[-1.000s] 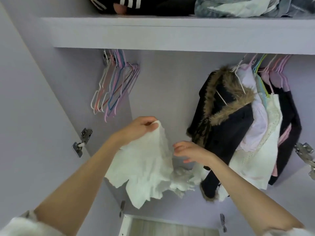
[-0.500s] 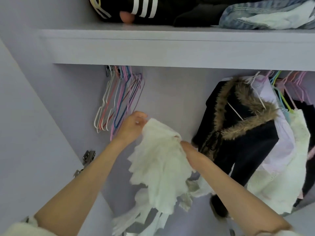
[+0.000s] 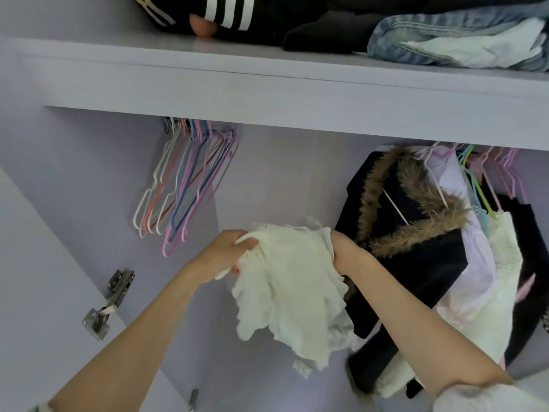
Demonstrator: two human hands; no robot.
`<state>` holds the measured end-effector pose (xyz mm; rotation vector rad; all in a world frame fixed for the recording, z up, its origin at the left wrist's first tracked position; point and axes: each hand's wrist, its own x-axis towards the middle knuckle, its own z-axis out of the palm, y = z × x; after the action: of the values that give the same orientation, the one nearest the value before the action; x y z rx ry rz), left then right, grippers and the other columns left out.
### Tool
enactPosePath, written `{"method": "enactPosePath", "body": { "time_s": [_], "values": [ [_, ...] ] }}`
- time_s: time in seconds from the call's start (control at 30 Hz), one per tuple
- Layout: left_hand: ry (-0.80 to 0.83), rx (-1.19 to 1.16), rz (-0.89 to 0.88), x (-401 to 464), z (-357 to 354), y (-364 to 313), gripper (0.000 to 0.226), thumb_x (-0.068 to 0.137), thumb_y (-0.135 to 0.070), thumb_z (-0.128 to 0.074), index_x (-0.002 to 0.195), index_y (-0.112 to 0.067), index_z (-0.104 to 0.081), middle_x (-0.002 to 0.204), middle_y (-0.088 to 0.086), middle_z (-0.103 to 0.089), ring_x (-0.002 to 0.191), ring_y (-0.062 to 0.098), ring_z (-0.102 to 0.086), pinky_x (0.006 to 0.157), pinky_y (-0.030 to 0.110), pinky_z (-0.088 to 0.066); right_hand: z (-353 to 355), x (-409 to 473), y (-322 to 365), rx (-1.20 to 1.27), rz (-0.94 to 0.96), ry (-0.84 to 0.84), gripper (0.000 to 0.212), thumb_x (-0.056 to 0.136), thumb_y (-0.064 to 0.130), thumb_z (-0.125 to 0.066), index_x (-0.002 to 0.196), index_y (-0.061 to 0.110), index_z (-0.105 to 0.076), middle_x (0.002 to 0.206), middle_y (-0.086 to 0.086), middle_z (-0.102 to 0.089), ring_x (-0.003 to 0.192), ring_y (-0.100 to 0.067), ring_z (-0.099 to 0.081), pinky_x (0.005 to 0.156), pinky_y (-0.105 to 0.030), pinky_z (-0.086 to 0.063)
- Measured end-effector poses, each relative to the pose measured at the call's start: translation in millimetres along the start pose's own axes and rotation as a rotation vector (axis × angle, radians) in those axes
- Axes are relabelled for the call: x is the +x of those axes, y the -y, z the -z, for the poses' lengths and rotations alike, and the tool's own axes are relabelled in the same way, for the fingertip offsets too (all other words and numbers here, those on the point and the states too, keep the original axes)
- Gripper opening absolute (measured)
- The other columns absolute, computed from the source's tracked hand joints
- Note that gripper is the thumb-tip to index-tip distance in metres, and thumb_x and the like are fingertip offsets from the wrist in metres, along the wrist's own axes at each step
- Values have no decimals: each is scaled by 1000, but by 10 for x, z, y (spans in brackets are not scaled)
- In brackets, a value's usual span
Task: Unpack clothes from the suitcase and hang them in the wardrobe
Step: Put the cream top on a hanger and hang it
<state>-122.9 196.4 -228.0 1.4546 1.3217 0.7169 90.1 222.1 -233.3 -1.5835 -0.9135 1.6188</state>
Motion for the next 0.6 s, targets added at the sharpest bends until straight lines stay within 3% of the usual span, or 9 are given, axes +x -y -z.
{"method": "enactPosePath", "body": {
  "time_s": [0.07, 0.1, 0.17, 0.23, 0.27, 0.33, 0.43, 0.5, 0.6],
  "values": [
    [-46, -73, 78, 36, 25, -98, 18, 97, -19, -47, 87, -11, -59, 75, 7, -58, 60, 15, -51, 49, 21, -39, 138, 63, -124, -54, -55, -71, 46, 95, 46, -45, 118, 8, -55, 111, -8, -62, 99, -23, -60, 87, -28, -50],
    [-59, -107, 109, 60, 22, -131, 17, 97, -22, -48, 86, -13, -58, 74, 6, -56, 60, 15, -49, 50, 23, -37, 182, 50, -190, -148, -59, -49, 55, 90, 54, -49, 121, 10, -55, 117, -3, -60, 106, -21, -57, 93, -32, -47],
    [-83, -172, 142, 116, -11, -184, 18, 97, -24, -49, 85, -13, -58, 75, 7, -55, 62, 16, -47, 54, 26, -35, 185, 6, -303, -286, -20, 107, 66, 78, 63, -60, 124, 16, -54, 123, 7, -56, 115, -15, -51, 98, -35, -43],
    [-131, -234, 163, 151, -41, -221, 20, 96, -23, -50, 82, -11, -58, 72, 6, -56, 60, 16, -49, 51, 24, -39, 103, -65, -350, -272, 34, 278, 78, 70, 62, -68, 135, 26, -45, 130, 16, -50, 122, -8, -45, 104, -39, -40],
    [-144, -257, 169, 162, -46, -242, 20, 96, -23, -50, 85, -9, -59, 68, 6, -56, 57, 16, -50, 48, 21, -40, 39, -117, -359, -278, 75, 338, 76, 72, 58, -68, 137, 30, -41, 127, 21, -48, 119, -4, -45, 105, -38, -38],
    [-129, -284, 160, 170, -43, -283, 23, 94, -26, -54, 99, -5, -59, 68, 6, -59, 55, 16, -53, 49, 23, -43, -113, -146, -357, -325, 179, 351, 53, 81, 46, -66, 129, 34, -47, 118, 24, -52, 109, -1, -51, 101, -33, -41],
    [-56, -244, 148, 113, 2, -311, 34, 86, -38, -63, 108, -15, -52, 75, 3, -59, 54, 11, -54, 50, 26, -40, -288, -122, -326, -284, 368, 223, 5, 90, 24, -61, 92, 22, -65, 92, 8, -65, 87, -10, -60, 78, -22, -48],
    [15, -149, 143, 43, 67, -296, 41, 82, -43, -65, 113, -23, -47, 82, -1, -58, 61, 9, -54, 52, 22, -41, -273, -97, -319, -242, 379, 207, 11, 92, 17, -58, 84, 15, -66, 85, -1, -65, 82, -17, -59, 77, -28, -48],
    [95, 57, 133, -41, 204, -184, 51, 78, -39, -71, 118, -35, -39, 99, -5, -54, 88, 15, -56, 67, 27, -46, -214, -99, -291, -262, 364, 255, 14, 92, 15, -57, 98, 8, -68, 90, -3, -68, 82, -13, -64, 83, -31, -52]
  ]
}}
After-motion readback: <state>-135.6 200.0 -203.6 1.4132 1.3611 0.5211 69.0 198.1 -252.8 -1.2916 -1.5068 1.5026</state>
